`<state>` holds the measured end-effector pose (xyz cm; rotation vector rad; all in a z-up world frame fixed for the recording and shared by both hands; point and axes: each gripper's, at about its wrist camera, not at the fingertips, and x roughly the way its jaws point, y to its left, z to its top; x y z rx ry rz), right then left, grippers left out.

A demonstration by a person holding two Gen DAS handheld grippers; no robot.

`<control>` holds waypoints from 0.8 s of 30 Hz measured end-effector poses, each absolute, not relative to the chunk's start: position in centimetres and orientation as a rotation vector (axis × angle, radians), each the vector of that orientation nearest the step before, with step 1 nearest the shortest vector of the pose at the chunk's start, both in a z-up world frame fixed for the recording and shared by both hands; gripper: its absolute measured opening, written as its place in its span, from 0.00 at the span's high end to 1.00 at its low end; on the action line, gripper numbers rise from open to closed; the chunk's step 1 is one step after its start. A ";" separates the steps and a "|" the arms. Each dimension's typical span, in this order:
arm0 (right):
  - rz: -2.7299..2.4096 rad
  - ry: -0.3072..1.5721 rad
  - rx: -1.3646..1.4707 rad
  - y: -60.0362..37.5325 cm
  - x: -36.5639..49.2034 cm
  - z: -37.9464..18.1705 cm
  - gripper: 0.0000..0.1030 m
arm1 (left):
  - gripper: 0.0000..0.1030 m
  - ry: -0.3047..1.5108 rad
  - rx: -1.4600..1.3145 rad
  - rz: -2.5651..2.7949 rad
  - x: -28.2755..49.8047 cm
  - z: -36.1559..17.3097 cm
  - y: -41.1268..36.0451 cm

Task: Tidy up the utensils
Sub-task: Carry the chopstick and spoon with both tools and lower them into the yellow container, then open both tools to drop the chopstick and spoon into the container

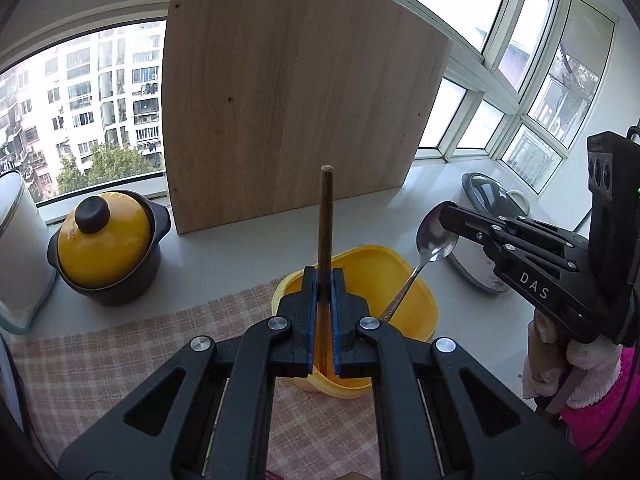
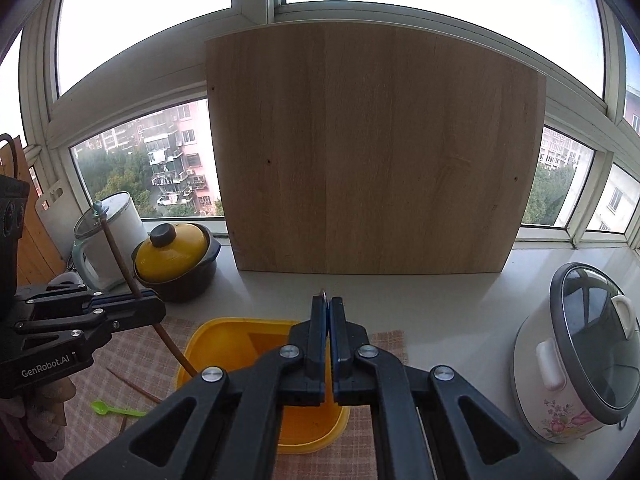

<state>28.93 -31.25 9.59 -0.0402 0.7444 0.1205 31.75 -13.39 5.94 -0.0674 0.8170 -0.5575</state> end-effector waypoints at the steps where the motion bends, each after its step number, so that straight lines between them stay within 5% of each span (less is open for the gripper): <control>1: 0.120 0.752 -0.044 -31.2 29.0 9.3 1.00 | 0.97 0.825 -0.067 -0.560 31.8 5.6 -13.5; 15: 0.120 0.850 -0.054 -30.9 28.7 5.5 1.00 | 0.96 0.912 -0.041 -0.571 31.3 2.6 -14.7; 18: 0.129 0.850 -0.047 -31.0 28.4 5.5 0.82 | 0.95 0.911 -0.031 -0.573 31.0 2.7 -14.8; 20: 0.129 0.830 -0.049 -31.0 28.0 5.9 0.56 | 0.80 0.911 -0.019 -0.567 30.8 2.9 -14.7; 21: 0.130 0.820 -0.047 -31.0 27.8 6.1 0.54 | 0.71 0.909 -0.019 -0.564 30.7 3.0 -14.5; 24: 0.131 0.800 -0.026 -31.3 27.2 6.9 0.47 | 0.70 0.893 -0.021 -0.559 30.2 3.7 -13.6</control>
